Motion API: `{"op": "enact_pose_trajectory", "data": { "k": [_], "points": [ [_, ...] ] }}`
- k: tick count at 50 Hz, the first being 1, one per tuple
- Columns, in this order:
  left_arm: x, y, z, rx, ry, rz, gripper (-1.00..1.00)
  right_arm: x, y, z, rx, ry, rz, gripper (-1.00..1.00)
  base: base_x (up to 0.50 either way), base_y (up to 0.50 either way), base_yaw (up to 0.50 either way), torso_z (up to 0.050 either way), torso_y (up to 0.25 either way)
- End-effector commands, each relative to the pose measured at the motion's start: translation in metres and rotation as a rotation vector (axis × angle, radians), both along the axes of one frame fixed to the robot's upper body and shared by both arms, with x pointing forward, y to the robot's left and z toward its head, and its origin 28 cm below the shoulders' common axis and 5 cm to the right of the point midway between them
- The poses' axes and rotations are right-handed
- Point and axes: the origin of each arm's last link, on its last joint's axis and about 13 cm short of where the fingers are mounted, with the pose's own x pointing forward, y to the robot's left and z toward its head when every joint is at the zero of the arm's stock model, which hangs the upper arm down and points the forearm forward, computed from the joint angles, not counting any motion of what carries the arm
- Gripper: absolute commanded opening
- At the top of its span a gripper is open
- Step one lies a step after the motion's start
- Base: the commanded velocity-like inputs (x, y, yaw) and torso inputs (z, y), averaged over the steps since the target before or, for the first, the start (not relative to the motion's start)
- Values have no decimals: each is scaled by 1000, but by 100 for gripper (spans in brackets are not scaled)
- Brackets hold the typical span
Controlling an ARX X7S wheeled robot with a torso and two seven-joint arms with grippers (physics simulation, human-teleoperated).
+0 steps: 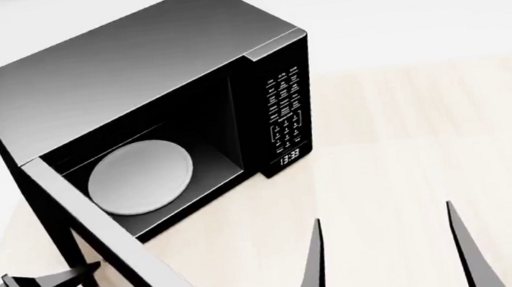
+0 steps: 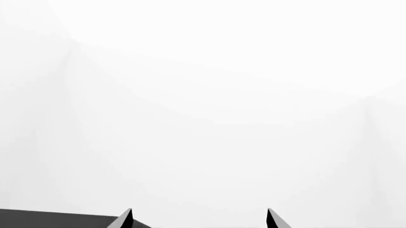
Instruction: Close the microwave.
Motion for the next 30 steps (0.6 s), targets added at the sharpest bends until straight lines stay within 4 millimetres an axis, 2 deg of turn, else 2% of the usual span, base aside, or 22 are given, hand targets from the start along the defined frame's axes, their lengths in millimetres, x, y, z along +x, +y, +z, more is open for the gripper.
{"op": "enact_pose_trajectory", "data": {
  "k": [1,30],
  "points": [
    [8,-8,-7,-21,-5,4,100,0,0,-1,3,5,1,100,0,0,0,0,0],
    [27,-25,-4,-62,-51,29,100,1,0,-2,5,12,4,100,0,0,0,0,0]
  ]
}}
